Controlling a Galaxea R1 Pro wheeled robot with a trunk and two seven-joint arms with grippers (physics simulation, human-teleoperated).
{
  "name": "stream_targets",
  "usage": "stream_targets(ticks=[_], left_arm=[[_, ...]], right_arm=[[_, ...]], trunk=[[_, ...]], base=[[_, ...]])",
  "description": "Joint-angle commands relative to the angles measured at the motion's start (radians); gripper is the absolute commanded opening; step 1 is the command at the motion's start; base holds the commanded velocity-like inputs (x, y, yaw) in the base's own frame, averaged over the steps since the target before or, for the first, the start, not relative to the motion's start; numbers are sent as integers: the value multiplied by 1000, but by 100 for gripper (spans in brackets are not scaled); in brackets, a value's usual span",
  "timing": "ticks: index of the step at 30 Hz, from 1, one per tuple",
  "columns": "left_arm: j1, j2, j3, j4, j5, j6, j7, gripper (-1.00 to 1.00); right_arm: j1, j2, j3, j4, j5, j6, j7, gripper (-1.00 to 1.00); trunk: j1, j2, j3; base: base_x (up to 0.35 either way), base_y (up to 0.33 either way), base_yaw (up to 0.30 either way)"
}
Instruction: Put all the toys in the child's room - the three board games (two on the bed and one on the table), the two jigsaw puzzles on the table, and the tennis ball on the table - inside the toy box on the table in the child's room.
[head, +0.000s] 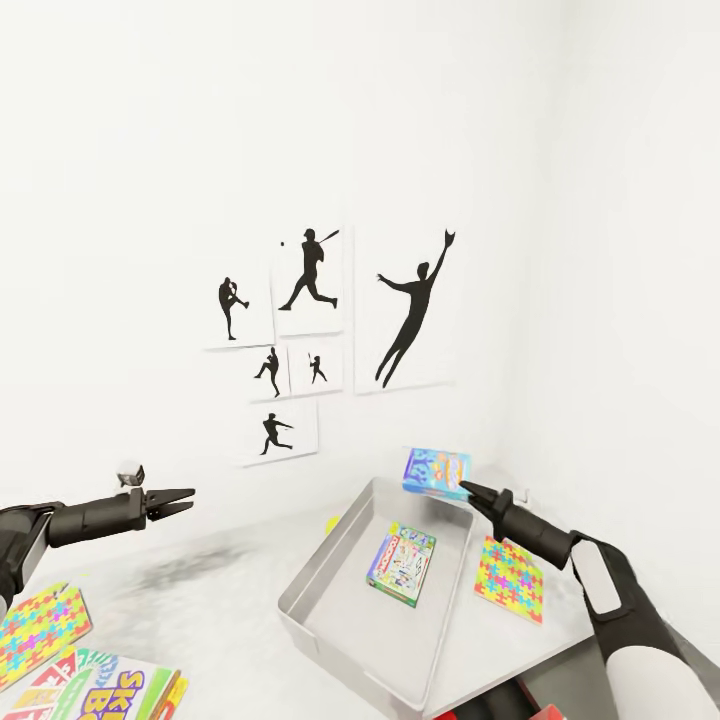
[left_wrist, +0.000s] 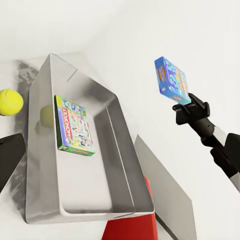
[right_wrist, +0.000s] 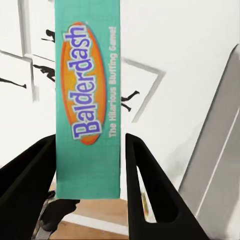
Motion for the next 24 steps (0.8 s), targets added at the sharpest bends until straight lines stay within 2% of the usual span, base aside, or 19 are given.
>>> stream_targets(ticks=[1, 6, 16, 24], left_arm=[[0, 0, 3, 0, -6, 11, -6, 100], [0, 0, 1, 0, -4, 11, -6, 100], [0, -1, 0, 0, -4, 11, -6, 100], [0, -7, -3, 0, -4, 11, -6, 100]], right_arm=[[-1, 15, -3, -1, 1, 7, 5, -100], [1, 56, -3, -2, -2, 10, 4, -100], [2, 90, -1, 6, 2, 18, 2, -100], [36, 97, -3, 34, 1, 20, 3, -100]], trunk=[[0, -1, 0], [0, -1, 0], [0, -1, 0], [0, -1, 0]], base=[[0, 0, 0], [0, 0, 0], [0, 0, 0], [0, 0, 0]])
